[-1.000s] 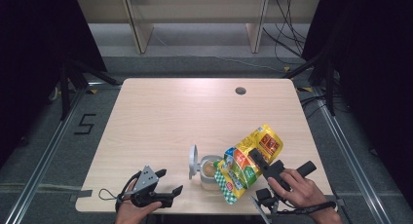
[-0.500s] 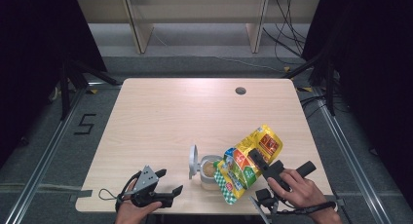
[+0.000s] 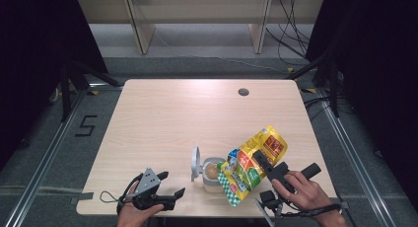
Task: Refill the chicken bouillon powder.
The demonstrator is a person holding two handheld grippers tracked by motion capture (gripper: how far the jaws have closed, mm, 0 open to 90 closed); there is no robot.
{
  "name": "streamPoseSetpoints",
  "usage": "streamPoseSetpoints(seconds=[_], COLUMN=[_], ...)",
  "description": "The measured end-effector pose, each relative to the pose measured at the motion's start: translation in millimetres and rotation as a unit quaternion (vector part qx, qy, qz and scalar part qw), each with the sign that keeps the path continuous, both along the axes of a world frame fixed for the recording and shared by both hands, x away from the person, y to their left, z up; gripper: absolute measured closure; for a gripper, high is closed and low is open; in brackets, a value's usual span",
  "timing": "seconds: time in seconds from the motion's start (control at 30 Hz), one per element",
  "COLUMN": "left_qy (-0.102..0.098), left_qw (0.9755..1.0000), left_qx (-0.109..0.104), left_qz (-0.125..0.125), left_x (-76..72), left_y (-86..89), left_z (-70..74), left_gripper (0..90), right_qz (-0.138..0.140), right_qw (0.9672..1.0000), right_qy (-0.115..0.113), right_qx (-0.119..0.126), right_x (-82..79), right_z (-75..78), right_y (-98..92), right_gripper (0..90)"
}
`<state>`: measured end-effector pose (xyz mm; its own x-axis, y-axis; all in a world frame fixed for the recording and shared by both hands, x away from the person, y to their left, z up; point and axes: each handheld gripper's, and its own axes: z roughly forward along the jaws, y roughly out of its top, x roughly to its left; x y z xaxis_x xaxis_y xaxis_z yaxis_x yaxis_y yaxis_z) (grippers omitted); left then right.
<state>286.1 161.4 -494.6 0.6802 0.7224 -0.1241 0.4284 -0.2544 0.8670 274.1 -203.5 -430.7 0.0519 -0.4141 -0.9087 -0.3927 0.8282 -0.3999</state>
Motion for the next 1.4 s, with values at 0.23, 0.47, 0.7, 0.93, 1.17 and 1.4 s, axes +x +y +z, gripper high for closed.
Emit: streamPoseSetpoints(seconds=[0.23,0.47,0.7,0.93,1.17,1.4], left_qy=[0.001,0.001,0.0,0.001,0.001,0.001], left_qw=[1.0,1.0,1.0,1.0,1.0,1.0], left_qx=[-0.003,-0.006,-0.002,-0.006,-0.007,-0.001], left_qz=[0.001,0.002,0.001,0.003,0.003,0.0], left_x=[-0.4,-0.7,-0.3,-0.8,-0.9,-0.3], left_y=[-0.5,-0.8,0.1,-0.7,-0.8,0.2], left_z=[0.0,0.1,0.2,0.3,0.3,0.4], left_gripper=[17.9,17.9,17.9,17.9,18.0,18.0], right_qz=[0.003,0.003,0.009,0.006,0.008,-0.002], right_qw=[1.0,1.0,0.9998,0.9993,0.9991,0.9988], right_qy=[0.002,0.004,0.006,0.013,0.017,0.029], right_qx=[0.004,0.005,0.018,0.034,0.037,0.041], right_x=[-0.3,0.0,1.1,1.5,1.6,1.2], right_z=[-0.8,0.6,-0.7,-1.2,-1.7,-0.4], right_y=[0.5,-0.2,-1.6,-3.7,-4.0,-7.0], right_gripper=[64.3,64.5,64.7,64.9,64.9,65.0])
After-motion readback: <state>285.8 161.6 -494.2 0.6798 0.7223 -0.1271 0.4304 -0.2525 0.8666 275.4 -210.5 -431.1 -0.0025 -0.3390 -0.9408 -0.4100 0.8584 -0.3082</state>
